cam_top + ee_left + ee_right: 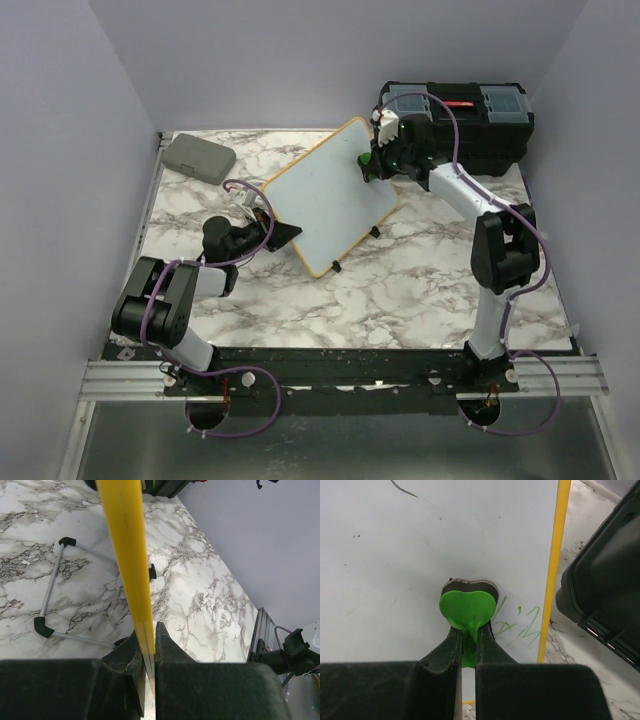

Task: Erase the whiteboard
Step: Erase the whiteboard at the whiteboard stand.

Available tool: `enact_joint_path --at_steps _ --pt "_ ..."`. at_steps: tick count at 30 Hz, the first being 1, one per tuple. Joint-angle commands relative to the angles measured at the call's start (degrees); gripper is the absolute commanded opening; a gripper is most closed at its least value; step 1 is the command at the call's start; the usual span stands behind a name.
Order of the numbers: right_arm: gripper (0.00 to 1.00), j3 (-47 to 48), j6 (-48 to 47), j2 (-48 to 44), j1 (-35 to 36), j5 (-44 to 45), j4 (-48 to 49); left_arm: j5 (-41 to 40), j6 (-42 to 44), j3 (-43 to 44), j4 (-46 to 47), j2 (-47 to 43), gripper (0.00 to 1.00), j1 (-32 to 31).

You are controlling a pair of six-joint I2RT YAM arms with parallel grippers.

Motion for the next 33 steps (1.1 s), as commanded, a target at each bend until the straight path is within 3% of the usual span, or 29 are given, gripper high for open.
enact_joint_path --at_steps 1,10,16,24,33 --pt "0.01 3.02 1.49 4.25 0.31 -5.88 -2.50 8.81 0.71 0.92 1.18 0.15 0.00 -1.24" --pt "0.01 -5.70 -10.04 2.11 0.24 -17.20 -13.07 9.11 0.71 1.30 1.33 0.47 0.00 -1.24" --pt "0.01 -10.29 -10.32 0.70 0.23 -12.00 -11.19 9.25 0.20 1.28 2.17 0.99 0.00 -1.24" --pt "0.01 -3.25 -1.71 1.43 -1.36 -2.59 -3.02 9.39 0.53 1.28 1.26 0.51 0.00 -1.24" --pt "0.01 5.59 -0.85 4.83 -1.37 -3.09 -3.27 9.73 0.53 1.21 1.52 0.55 0.00 -1.24"
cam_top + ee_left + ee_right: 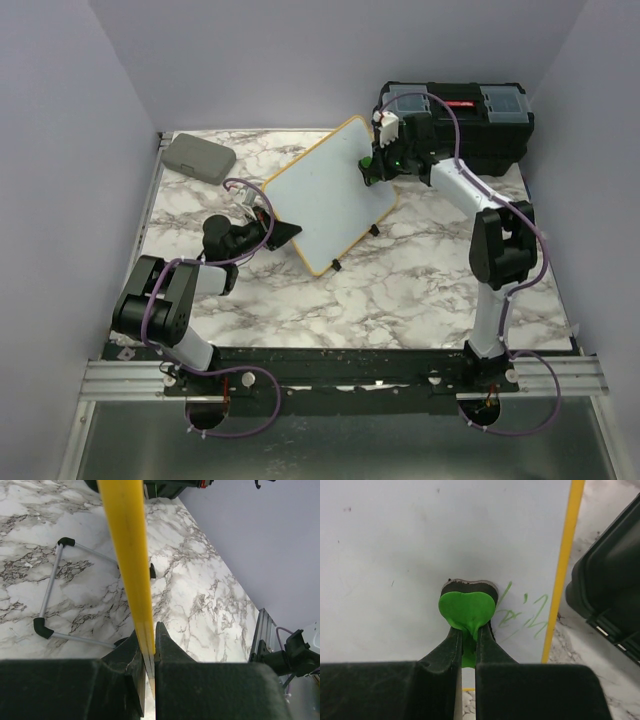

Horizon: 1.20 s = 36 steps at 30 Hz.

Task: Erase the whiteboard
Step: Erase the whiteboard at the whiteboard stand.

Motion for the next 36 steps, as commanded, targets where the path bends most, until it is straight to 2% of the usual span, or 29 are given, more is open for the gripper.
enact_joint_path --at_steps 1,8,15,20,25,31,36 --pt "0.01 2.16 1.25 2.21 -0.02 2.80 4.12 9.66 0.80 0.48 1.52 0.04 0.00 -1.39" --pt "0.01 -2.28 -1.84 0.86 -0.03 2.04 2.53 9.73 0.91 0.79 1.19 0.03 0.00 -1.39" --pt "0.01 -9.23 -9.31 -0.72 -0.01 -5.63 -4.01 9.80 0.86 0.99 1.27 0.29 0.00 -1.39" --pt "0.01 -13.01 -6.16 -2.51 -0.05 3.03 3.14 9.92 0.73 0.98 1.65 0.68 0.00 -1.39" --pt "0.01 -10.65 -3.34 -2.42 -0.65 5.20 8.15 10.10 0.77 0.90 1.47 0.51 0.00 -1.39" --pt "0.01 -6.55 -1.51 -1.26 -0.63 -0.98 12.11 10.31 0.73 0.89 1.54 0.72 0.00 -1.39" --pt "0.01 -3.33 0.41 0.57 -0.65 -2.84 12.98 10.31 0.70 0.90 1.47 0.66 0.00 -1.39"
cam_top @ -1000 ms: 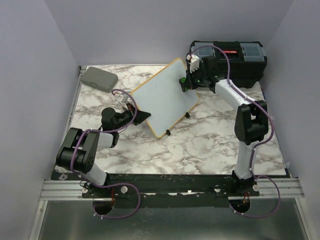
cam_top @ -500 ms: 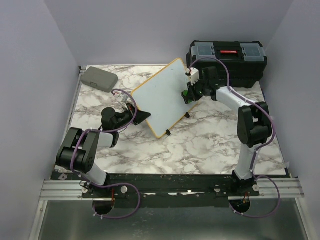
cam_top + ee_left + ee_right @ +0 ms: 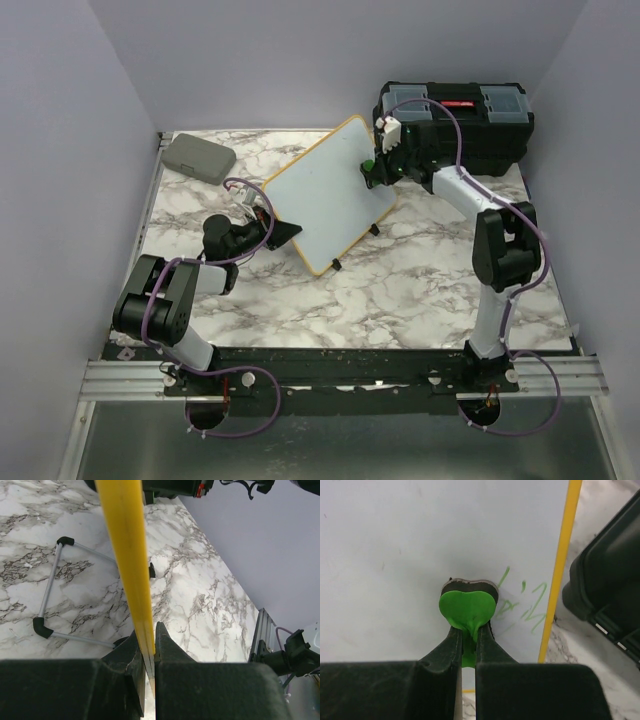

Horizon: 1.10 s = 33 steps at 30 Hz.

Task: Erase the whiteboard
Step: Erase the whiteboard at the whiteboard stand.

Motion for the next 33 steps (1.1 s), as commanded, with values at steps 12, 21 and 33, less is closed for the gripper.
enact_joint_path --at_steps 12,21,33 --pt "0.01 -8.71 -8.25 -1.14 0.19 -3.92 0.83 10.15 0.54 0.76 1.43 0.25 0.00 -1.39" --pt "0.01 -9.82 -6.05 -2.91 0.16 -5.40 3.61 10.14 0.31 0.92 1.51 0.57 0.00 -1.39" --pt "0.01 1.71 0.07 0.66 0.21 0.25 11.14 10.17 0.67 0.66 1.19 0.14 0.00 -1.39"
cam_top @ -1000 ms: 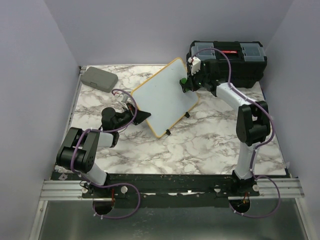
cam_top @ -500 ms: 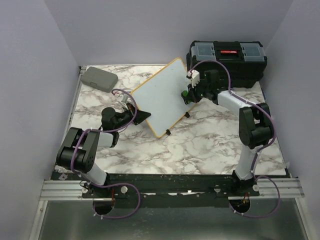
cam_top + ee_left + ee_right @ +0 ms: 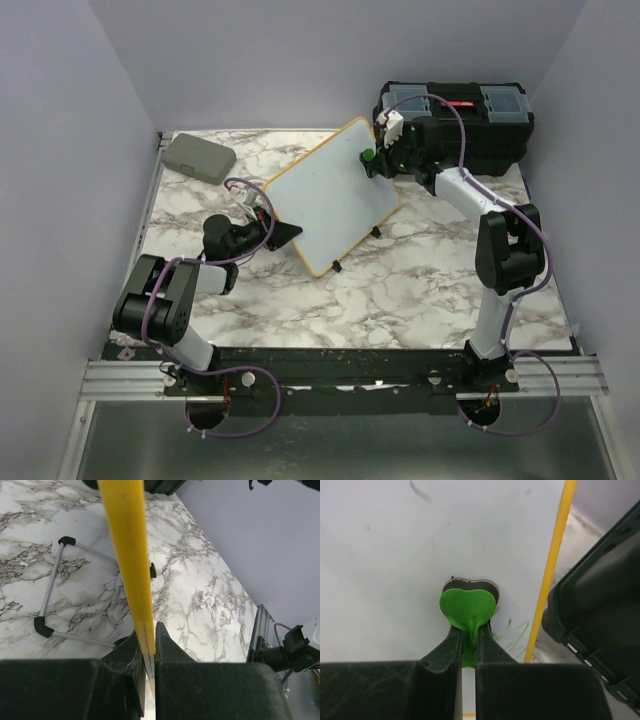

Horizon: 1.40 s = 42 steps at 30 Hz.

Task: Erase the whiteboard
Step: Erase the whiteboard at the whiteboard stand.

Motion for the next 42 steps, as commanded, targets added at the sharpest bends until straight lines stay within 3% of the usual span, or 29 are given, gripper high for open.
enact_joint_path --at_steps 1,6,11,18,22,30,38,42 --pt "0.01 4.60 4.32 2.65 0.40 1.58 1.53 9.58 0.55 0.66 1.31 0.22 0.00 -1.44" --pt "0.01 8.91 6.12 6.19 0.47 -0.46 -10.59 9.60 0.70 0.64 1.12 -0.15 0.00 -1.44" --pt "0.01 4.97 1.20 5.55 0.42 1.95 -16.27 9.50 0.75 0.67 0.99 -0.15 0.00 -1.44" --pt "0.01 -2.55 -7.13 2.50 0.42 -3.71 -18.66 9.65 0.35 0.74 1.84 0.48 0.00 -1.44" --pt "0.01 -2.20 -3.86 2.69 0.47 2.05 -13.45 9.67 0.60 0.58 1.35 0.14 0.00 -1.46" --pt "0.01 5.77 0.36 4.30 0.45 7.22 -6.10 9.59 0.89 0.65 0.82 -0.05 0.00 -1.44" --pt "0.01 13.22 4.22 8.24 0.47 9.08 -8.89 9.75 0.89 0.66 0.71 -0.15 0.00 -1.44" --pt "0.01 14.65 0.32 9.81 0.46 6.34 -16.44 9.73 1.13 0.74 0.55 -0.21 0.00 -1.44"
